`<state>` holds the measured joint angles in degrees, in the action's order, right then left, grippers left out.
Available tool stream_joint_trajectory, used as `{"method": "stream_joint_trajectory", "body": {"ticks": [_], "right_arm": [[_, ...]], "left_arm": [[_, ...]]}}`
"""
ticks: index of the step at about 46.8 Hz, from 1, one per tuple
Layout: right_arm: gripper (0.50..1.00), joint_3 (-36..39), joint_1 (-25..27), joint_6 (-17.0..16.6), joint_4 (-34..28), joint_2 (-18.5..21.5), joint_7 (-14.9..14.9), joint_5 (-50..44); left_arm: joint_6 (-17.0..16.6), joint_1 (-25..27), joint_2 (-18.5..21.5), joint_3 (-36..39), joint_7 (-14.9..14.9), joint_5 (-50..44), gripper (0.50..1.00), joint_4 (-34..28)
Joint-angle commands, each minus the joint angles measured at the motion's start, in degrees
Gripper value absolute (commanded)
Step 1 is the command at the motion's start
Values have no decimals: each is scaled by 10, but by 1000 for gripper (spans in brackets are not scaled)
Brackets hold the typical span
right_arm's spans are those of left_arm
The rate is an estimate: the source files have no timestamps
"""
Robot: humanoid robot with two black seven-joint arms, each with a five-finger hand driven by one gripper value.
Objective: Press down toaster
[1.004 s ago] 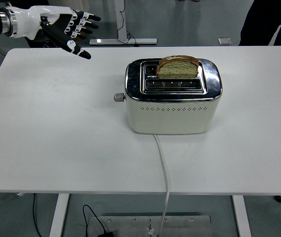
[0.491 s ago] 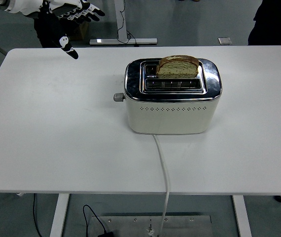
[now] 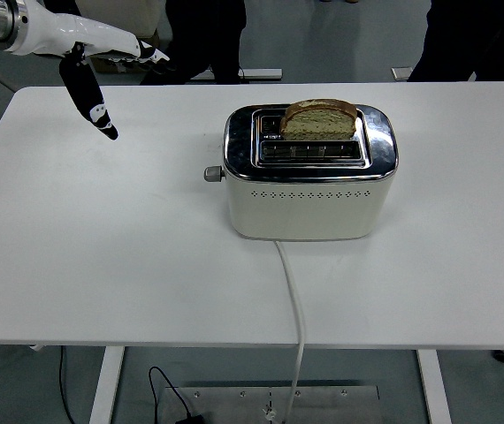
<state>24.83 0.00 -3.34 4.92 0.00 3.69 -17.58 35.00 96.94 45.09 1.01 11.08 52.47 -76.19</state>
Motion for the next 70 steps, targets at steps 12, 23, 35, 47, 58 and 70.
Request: {"method": "stream_joint_trajectory", "body": {"ticks": [12, 23, 35, 47, 58, 70], "right_arm": [[1000, 0, 0, 0, 0, 0, 0, 0], [998, 0, 0, 0, 0, 0, 0, 0], [998, 0, 0, 0, 0, 0, 0, 0], [1000, 0, 0, 0, 0, 0, 0, 0], [998, 0, 0, 0, 0, 0, 0, 0], [998, 0, 0, 0, 0, 0, 0, 0]], "left_arm": [[0, -23, -6, 7, 1, 18, 1000, -23], [0, -42, -3, 7, 1, 41, 1000, -34], [0, -61, -8, 7, 1, 41, 1000, -40], [0, -92, -22, 7, 1, 55, 1000, -41], [0, -103, -24, 7, -1, 54, 1000, -42], [0, -105, -24, 7, -5, 55, 1000, -42]]}}
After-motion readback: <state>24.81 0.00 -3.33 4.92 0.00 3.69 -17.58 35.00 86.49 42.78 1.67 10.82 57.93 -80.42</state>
